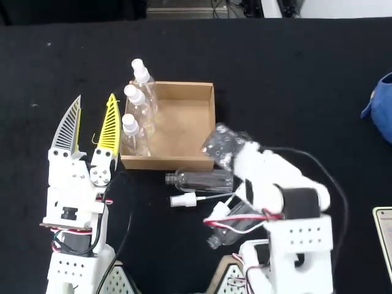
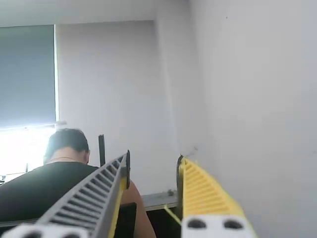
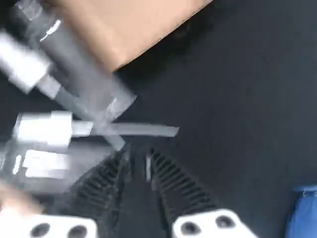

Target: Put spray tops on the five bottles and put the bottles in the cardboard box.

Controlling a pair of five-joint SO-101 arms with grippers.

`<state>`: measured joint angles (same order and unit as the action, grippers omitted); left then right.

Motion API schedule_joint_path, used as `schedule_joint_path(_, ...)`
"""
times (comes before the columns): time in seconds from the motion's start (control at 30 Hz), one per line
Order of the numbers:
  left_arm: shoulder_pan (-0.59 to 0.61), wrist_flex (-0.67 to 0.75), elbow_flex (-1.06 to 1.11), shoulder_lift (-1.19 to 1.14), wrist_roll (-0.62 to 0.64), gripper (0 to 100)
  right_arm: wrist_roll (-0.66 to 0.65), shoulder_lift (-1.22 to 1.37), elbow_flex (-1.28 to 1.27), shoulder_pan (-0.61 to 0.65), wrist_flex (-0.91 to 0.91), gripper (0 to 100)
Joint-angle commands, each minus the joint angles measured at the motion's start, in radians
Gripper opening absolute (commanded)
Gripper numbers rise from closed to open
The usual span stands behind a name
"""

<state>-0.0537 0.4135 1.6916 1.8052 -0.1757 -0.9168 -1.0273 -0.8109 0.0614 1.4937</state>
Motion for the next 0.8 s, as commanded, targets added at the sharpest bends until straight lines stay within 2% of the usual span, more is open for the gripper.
schedule_joint_path(0.0, 0.007, -0.005, 0.007, 0.003, -0.003, 3, -0.189, 0.088, 0.09, 0.012, 0.104, 5.5)
schedule_joint_path(0.2, 0.005, -0.005, 0.007, 0.003, -0.003, 3, -0.393, 0.188, 0.048, 0.014, 0.109, 27.3)
schedule_joint_path(0.53, 0.001, -0.005, 0.007, 0.011, -0.003, 3, -0.887, 0.214, -0.09, 0.014, 0.109, 28.6)
schedule_joint_path(0.63, 0.001, -0.005, 0.007, 0.011, -0.003, 3, -0.985, 0.214, -0.127, 0.014, 0.107, 28.6)
schedule_joint_path(0.77, 0.004, -0.005, 0.008, 0.003, -0.002, 3, -1.028, 0.214, -0.199, 0.017, 0.055, 28.6)
